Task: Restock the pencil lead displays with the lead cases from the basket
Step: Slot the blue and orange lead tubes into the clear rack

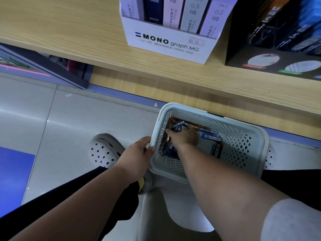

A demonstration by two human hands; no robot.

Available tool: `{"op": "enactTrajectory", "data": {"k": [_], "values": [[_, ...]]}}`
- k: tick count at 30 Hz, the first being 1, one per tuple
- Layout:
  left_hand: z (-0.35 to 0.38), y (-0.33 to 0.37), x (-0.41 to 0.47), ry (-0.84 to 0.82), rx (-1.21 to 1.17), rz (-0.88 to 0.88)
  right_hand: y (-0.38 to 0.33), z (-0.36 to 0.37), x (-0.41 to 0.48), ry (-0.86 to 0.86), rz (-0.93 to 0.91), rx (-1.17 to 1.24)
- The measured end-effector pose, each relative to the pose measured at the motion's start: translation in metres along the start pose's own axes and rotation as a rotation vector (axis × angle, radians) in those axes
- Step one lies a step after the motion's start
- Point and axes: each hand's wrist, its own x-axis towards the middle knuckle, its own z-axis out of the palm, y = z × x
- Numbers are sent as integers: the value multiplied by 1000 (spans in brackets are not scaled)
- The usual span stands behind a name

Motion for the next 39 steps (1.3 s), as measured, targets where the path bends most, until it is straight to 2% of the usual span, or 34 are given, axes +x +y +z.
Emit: {"op": "enactTrajectory", "data": {"k": [5, 10, 30, 39], "values": [[0, 0, 0, 4, 7, 8, 8, -5, 2, -63, -63, 27], [0, -1, 0, 4, 3, 7, 7, 0, -3, -48, -33, 163], [1, 0, 0, -4, -20, -12, -6, -1, -4, -85, 1, 238], [1, 0, 2, -1, -4, -14, -4, 9, -11, 8, -48, 266]]}}
